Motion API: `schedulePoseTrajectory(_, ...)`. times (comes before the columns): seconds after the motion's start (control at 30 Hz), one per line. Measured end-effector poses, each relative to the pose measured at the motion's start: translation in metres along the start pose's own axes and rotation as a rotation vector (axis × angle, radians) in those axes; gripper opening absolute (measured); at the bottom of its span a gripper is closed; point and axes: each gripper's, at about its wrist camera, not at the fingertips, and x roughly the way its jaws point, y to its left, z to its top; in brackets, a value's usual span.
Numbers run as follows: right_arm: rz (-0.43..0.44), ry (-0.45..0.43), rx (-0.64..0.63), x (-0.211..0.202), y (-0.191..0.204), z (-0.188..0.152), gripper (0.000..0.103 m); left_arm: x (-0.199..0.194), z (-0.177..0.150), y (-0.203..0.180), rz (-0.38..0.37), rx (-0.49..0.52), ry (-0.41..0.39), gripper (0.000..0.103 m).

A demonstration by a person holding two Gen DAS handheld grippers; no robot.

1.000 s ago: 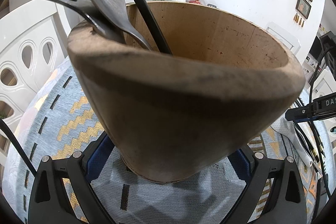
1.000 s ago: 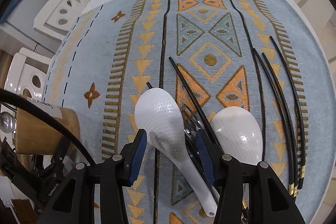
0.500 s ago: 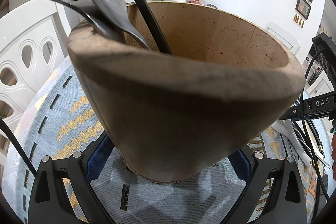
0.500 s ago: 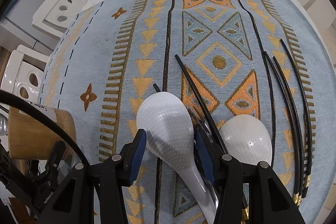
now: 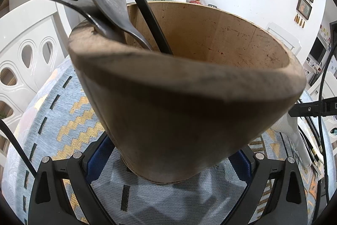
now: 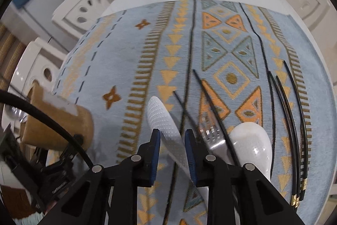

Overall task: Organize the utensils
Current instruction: 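Grasp the white spoon by its handle with the right gripper, then lift the white spoon and carry it over the wooden cup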

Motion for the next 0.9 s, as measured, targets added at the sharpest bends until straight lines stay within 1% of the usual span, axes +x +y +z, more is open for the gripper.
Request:
schedulePoseTrajectory(0.13,-0.005,-0.001,-0.035,-0.002,0.011,-0.003,0.022,0.000,0.000,0.000,0.000,0.000,0.000,0.099)
schedulePoseTrajectory(0.33,-0.033,0.049,-0.075,0.014,0.020,-0.001,0.022,0.000,0.000,0.000,0.001,0.000,0.000,0.099)
schedulePoseTrajectory(0.6,-0.066,0.147,-0.111,0.043,0.027,0.006,0.022,0.000,0.000,0.000,0.000,0.000,0.000,0.099)
schedulePoseTrajectory(0.67,-0.080,0.172,-0.118,0.051,0.029,0.004,0.020,0.000,0.000,0.000,0.000,0.000,0.000,0.099)
schedulePoseTrajectory(0.73,-0.075,0.156,-0.128,0.050,0.031,0.002,0.017,0.000,0.000,0.000,0.000,0.000,0.000,0.099)
schedulePoseTrajectory(0.8,-0.064,0.124,-0.133,0.043,0.033,0.001,0.008,0.000,0.000,0.000,0.000,0.000,0.000,0.099)
schedulePoseTrajectory(0.9,-0.030,0.054,-0.095,0.025,0.030,0.003,0.008,0.000,0.000,0.000,0.000,0.000,0.000,0.099)
